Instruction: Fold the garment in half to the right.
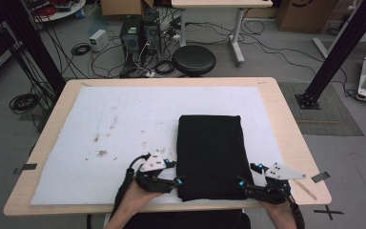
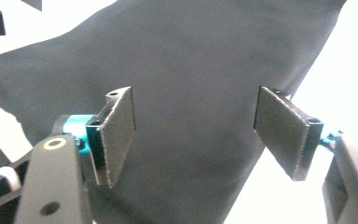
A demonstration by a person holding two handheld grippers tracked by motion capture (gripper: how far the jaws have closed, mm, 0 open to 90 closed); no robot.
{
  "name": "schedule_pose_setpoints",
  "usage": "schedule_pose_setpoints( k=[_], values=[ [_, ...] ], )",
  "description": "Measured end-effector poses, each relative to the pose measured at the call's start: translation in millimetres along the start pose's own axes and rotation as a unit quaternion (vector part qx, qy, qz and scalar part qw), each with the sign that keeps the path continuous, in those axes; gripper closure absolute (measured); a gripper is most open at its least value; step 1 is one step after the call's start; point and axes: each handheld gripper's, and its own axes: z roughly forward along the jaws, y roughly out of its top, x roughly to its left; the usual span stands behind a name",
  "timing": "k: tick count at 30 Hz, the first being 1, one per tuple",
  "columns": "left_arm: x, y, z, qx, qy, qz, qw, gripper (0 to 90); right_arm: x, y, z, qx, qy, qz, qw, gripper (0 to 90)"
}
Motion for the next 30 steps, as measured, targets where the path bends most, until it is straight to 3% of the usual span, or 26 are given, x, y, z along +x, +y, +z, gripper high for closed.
schedule_pose_setpoints(
  k=[3, 4, 5, 6, 7, 10, 11, 12, 13, 17, 19, 20, 22, 23, 24, 25, 26, 27, 29, 30],
  values=[
    [20.1, -4.6, -20.8, -0.018, 0.038, 0.001, 0.9991, 32.1, -10.4, 3.4, 3.7, -0.004, -0.028, 0.01, 0.9996, 21.4],
    [20.1, -4.6, -20.8, -0.018, 0.038, 0.001, 0.9991, 30.6, -10.4, 3.4, 3.7, -0.004, -0.028, 0.01, 0.9996, 21.4],
    [32.5, -9.2, -34.3, -0.027, 0.071, 0.0, 0.9971, 29.8, -17.1, 4.0, 5.3, -0.005, -0.046, 0.022, 0.9987, 21.4],
    [32.5, -9.2, -34.3, -0.027, 0.071, 0.0, 0.9971, 29.5, -17.1, 4.0, 5.3, -0.005, -0.046, 0.022, 0.9987, 21.4],
    [45.7, -15.2, -47.3, -0.04, 0.092, -0.013, 0.9949, 28.9, -24.6, 4.0, 5.1, -0.009, -0.065, 0.031, 0.9974, 21.4],
    [52.8, -18.5, -53.9, -0.042, 0.1, -0.02, 0.9939, 28.5, -27.0, 3.9, 4.7, -0.011, -0.068, 0.033, 0.9971, 21.4],
    [67.0, -26.4, -68.1, -0.049, 0.122, -0.04, 0.9905, 28.5, -30.0, 3.6, 3.8, -0.014, -0.071, 0.037, 0.9967, 21.4],
    [67.0, -26.4, -68.1, -0.049, 0.122, -0.04, 0.9905, 28.5, -30.0, 3.6, 3.8, -0.014, -0.071, 0.037, 0.9967, 21.4],
    [78.8, -33.7, -81.1, -0.059, 0.14, -0.053, 0.9869, 28.5, -35.3, 2.4, 0.8, -0.019, -0.08, 0.045, 0.9956, 21.3],
    [96.8, -45.2, -107.0, -0.071, 0.17, -0.073, 0.9801, 28.5, -43.3, 0.0, -5.9, -0.031, -0.093, 0.05, 0.994, 21.3],
    [96.8, -45.2, -107.0, -0.071, 0.17, -0.073, 0.9801, 28.5, -44.5, 0.6, -6.6, -0.033, -0.094, 0.053, 0.9936, 21.3],
    [106.7, -55.0, -124.2, -0.075, 0.191, -0.078, 0.9755, 28.5, -44.5, 0.6, -6.6, -0.033, -0.094, 0.053, 0.9936, 21.3],
    [112.7, -62.3, -135.6, -0.075, 0.204, -0.08, 0.9728, 28.5, -46.3, 7.1, -3.8, -0.041, -0.093, 0.055, 0.9933, 21.3],
    [112.7, -62.3, -135.6, -0.075, 0.204, -0.08, 0.9728, 28.5, -46.3, 7.1, -3.8, -0.041, -0.093, 0.055, 0.9933, 21.3],
    [118.2, -70.3, -150.5, -0.084, 0.222, -0.089, 0.9673, 28.5, -46.0, 16.0, 0.4, -0.044, -0.095, 0.051, 0.9932, 21.3],
    [119.3, -72.4, -154.6, -0.09, 0.227, -0.094, 0.9652, 28.5, -46.0, 18.6, 1.4, -0.045, -0.095, 0.05, 0.9932, 21.4],
    [119.3, -72.4, -154.6, -0.09, 0.227, -0.094, 0.9652, 28.5, -46.0, 18.6, 1.4, -0.045, -0.095, 0.05, 0.9932, 21.4],
    [121.6, -79.4, -167.9, -0.102, 0.242, -0.105, 0.9592, 28.5, -45.0, 24.4, 4.1, -0.054, -0.099, 0.051, 0.9923, 21.4],
    [122.5, -84.4, -175.2, -0.105, 0.248, -0.109, 0.9568, 28.5, -44.9, 25.8, 6.5, -0.051, -0.102, 0.047, 0.9924, 21.3],
    [122.5, -84.4, -175.2, -0.105, 0.248, -0.109, 0.9568, 28.5, -44.9, 25.8, 6.5, -0.051, -0.102, 0.047, 0.9924, 21.3]
  ],
)
